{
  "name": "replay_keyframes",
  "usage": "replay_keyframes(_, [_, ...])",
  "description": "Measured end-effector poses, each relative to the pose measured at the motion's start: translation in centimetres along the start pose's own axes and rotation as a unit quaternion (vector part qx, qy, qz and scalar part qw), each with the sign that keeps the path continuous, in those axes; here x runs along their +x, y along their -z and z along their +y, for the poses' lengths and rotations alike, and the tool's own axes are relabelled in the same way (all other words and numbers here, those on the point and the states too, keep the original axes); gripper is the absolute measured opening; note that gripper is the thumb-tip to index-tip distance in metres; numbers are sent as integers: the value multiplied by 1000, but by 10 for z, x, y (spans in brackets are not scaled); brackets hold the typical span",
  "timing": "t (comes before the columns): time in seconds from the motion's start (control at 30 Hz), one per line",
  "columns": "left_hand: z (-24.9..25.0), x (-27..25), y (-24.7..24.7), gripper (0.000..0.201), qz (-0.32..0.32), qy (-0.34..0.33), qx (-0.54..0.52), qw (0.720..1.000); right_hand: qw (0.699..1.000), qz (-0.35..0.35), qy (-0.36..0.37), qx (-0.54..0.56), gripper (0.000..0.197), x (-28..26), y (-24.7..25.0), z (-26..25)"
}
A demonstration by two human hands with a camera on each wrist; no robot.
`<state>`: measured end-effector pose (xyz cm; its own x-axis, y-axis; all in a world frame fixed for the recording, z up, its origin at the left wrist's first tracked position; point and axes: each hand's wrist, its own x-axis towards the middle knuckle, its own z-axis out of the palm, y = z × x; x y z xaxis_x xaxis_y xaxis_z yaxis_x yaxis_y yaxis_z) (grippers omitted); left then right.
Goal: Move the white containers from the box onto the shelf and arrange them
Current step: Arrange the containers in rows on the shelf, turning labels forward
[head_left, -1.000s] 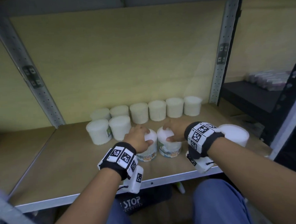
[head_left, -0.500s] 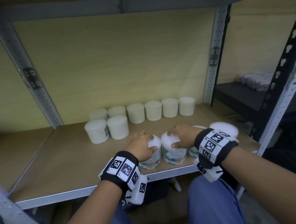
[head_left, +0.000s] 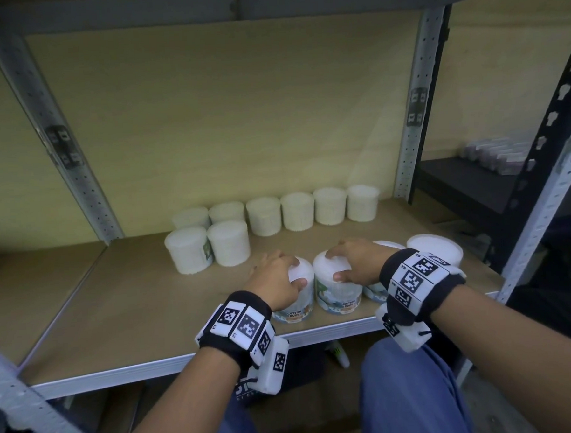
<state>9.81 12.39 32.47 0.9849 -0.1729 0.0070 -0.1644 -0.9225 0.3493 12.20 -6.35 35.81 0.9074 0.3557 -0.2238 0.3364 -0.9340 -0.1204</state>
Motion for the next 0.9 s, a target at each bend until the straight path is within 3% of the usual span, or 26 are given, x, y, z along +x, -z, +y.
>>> replay_keyframes(0.2, [-6, 3, 7, 47, 1, 2, -52, 999, 1000, -11, -10, 18, 58, 1, 8, -2])
replay_keyframes(0.4, [-24, 5, 33, 42, 39, 13, -91, 995, 997, 47, 7, 62, 43, 14, 25, -21])
replay_keyframes(0.63, [-85, 9, 59, 40, 43, 83, -94, 991, 992, 67, 48, 98, 38, 56, 35, -69])
replay_keyframes(0.9, [-155, 26, 87, 41, 59, 157, -64, 984, 992, 70, 76, 67, 38, 129, 46, -127])
